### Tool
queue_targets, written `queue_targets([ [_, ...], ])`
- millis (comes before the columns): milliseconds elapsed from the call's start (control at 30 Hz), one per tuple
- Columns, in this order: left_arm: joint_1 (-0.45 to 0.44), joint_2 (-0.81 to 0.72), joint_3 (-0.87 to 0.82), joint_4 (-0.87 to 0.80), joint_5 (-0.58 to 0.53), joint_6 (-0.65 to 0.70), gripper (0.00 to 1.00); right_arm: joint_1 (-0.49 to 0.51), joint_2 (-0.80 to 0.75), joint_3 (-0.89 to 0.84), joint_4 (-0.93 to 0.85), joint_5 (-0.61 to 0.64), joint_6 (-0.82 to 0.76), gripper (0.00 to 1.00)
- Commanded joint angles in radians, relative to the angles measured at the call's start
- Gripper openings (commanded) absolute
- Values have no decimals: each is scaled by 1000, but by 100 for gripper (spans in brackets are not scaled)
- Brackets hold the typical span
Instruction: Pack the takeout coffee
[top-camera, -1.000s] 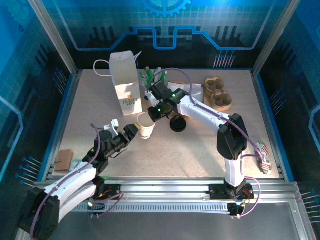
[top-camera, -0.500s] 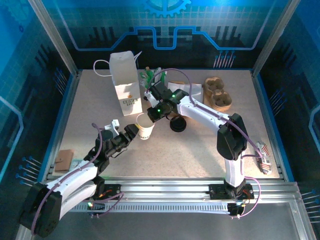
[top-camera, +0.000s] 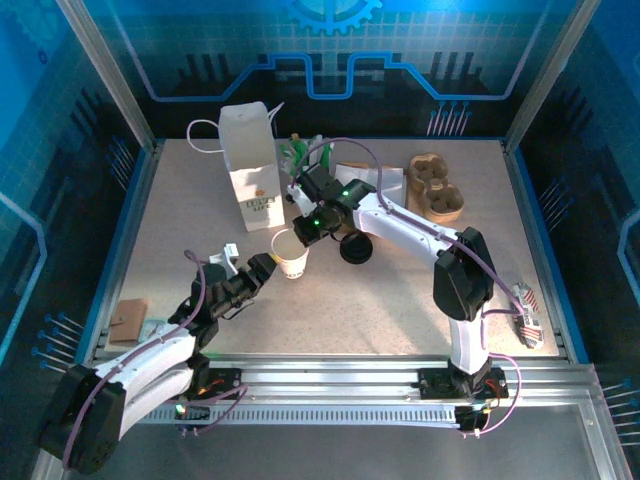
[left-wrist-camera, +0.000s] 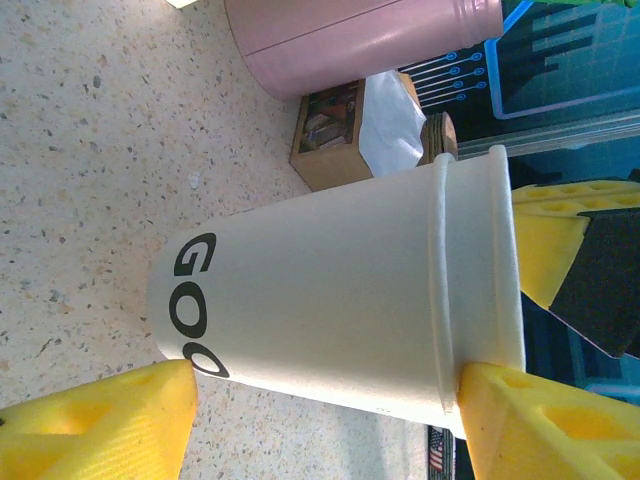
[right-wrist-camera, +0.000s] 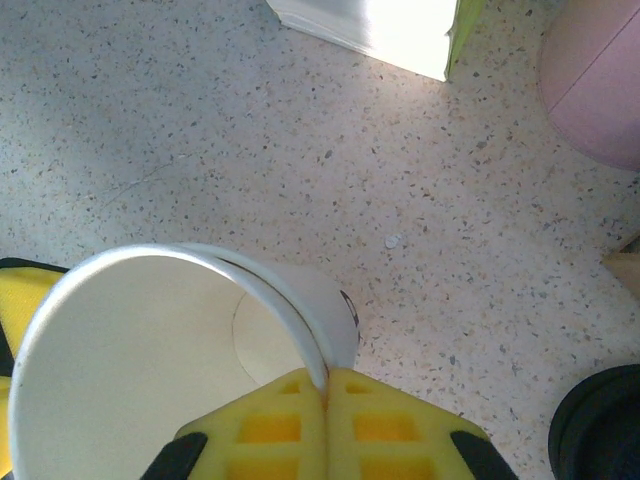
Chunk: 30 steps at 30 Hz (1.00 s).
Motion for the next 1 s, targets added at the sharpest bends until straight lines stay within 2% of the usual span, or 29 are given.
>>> queue_targets([
  [0, -7, 16, -17, -31, -25, 14, 70, 17, -37, 32, -16, -29, 16, 0],
  [667, -18, 70, 35, -93, -13, 26, 65, 27, -58, 53, -51, -10, 7, 0],
  [967, -20, -7, 125, -262, -20, 76, 65, 27, -57, 53, -62, 21, -4, 0],
])
